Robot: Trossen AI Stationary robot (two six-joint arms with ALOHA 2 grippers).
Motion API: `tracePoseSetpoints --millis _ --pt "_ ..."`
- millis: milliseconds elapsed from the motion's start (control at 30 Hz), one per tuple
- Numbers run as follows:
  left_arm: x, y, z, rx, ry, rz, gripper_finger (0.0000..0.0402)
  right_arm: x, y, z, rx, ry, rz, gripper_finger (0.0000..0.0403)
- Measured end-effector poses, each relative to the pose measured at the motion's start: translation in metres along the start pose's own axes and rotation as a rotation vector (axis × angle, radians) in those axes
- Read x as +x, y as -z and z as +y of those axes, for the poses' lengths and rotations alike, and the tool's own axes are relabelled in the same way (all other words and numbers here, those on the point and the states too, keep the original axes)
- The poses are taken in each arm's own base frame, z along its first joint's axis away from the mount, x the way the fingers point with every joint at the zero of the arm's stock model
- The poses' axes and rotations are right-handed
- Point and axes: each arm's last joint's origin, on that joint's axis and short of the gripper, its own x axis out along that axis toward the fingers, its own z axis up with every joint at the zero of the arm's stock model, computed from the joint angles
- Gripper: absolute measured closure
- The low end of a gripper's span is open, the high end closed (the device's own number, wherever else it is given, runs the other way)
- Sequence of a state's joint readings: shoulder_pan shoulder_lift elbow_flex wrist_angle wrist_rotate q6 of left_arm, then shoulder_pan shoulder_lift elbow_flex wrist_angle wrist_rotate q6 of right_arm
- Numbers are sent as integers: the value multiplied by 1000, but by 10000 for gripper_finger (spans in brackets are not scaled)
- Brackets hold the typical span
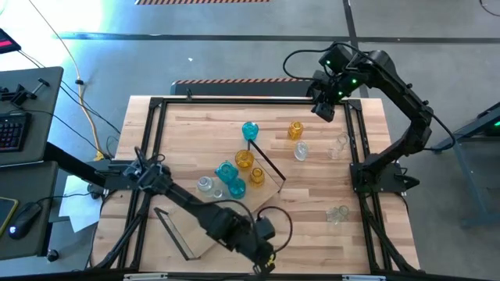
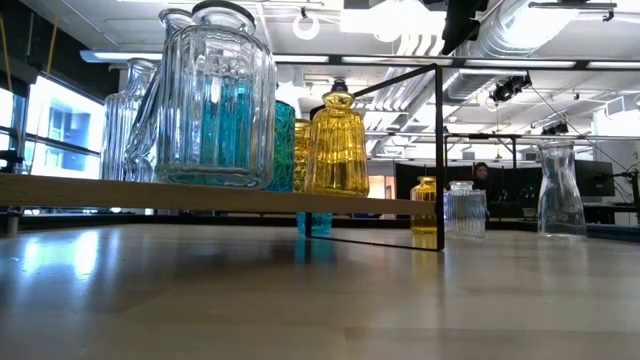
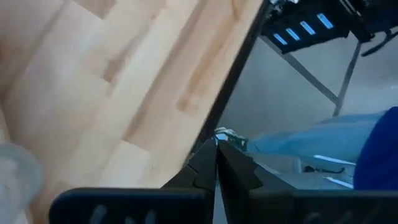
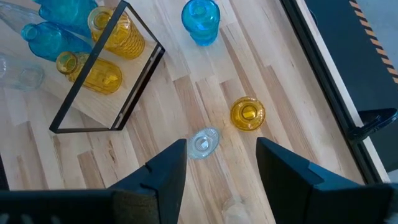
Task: Sort vases onto shelf
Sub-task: Put the transparent vase on the shelf aligned with the other transparent vases
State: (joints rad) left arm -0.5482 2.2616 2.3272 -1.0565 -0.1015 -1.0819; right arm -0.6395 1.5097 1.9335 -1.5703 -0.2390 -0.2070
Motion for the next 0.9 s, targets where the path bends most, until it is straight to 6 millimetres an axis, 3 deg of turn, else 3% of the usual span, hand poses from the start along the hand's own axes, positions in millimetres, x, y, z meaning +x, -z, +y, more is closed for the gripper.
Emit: tracePoseSetpoints --millis 233,667,900 --pt "7 -13 15 46 -90 2 401 0 0 0 0 3 1 226" --pt "23 -8 32 107 -230 101 401 -1 0 -3 6 32 1 226" --pt "21 -4 40 114 -309 151 401 -2 1 -7 21 39 -1 226"
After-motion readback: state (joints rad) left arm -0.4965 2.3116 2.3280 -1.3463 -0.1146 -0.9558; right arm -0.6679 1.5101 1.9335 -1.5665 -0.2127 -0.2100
